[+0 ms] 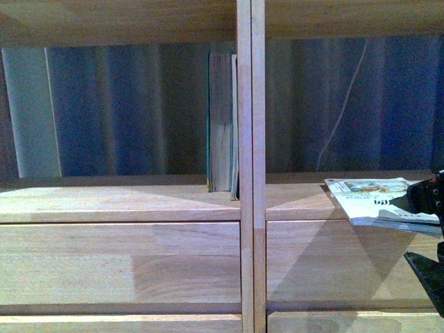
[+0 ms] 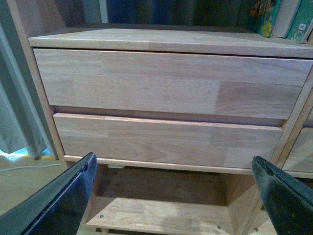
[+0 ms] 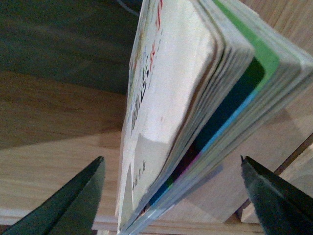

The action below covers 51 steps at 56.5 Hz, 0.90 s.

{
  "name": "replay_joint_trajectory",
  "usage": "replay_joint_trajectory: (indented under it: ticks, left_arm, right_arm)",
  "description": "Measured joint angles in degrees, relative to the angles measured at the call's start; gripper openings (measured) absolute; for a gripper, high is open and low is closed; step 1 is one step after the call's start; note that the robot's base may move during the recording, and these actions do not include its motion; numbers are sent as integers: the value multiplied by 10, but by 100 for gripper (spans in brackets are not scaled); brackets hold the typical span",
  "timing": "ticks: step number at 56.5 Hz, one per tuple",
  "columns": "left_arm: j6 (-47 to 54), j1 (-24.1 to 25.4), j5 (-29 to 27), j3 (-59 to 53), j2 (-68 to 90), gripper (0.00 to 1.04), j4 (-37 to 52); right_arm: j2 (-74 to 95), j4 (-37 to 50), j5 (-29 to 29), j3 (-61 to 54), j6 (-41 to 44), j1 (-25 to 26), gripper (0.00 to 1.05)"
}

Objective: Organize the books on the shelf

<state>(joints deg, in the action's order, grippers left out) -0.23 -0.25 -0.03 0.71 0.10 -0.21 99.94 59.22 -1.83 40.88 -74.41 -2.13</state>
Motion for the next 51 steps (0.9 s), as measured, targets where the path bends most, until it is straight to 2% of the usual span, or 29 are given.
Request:
replay_joint_trajectory:
  ticks: [4,22,25,28,29,31,33,34,41,44,51]
  left_arm:
    - [0,0,0,0,0,97,0]
    - [0,0,0,0,0,97,0]
    - [0,0,0,0,0,97,0]
    - [-2,1,5,0,0,97,0]
    - [-9,4,18,0,2,97,-1]
    - [-43,37,111,5,17,97,-5]
    - [-58,57,159,7,29,97,-5]
    - [-78,77,205,10,41,97,-4]
    - [-156,176,377,43,99,97,12]
    - [-183,212,420,73,161,97,71]
    - [-238,221,446,129,303,97,193]
  right_arm:
    - [13,-1,-8,16,-10,-4,64]
    - [30,6,-15,52,-26,-22,18]
    - [30,16,-15,52,-30,-22,10]
    - [30,24,-12,52,-30,-22,8]
    - [30,29,-11,50,-30,-22,8]
    - [30,37,-7,47,-30,-21,7]
    - [28,45,-5,42,-30,-21,7]
    - [28,51,-3,38,-29,-21,7]
    - [8,96,20,6,-25,-21,7]
    - [-10,123,32,-10,-17,-21,7]
    - [-52,162,65,-22,5,-21,7]
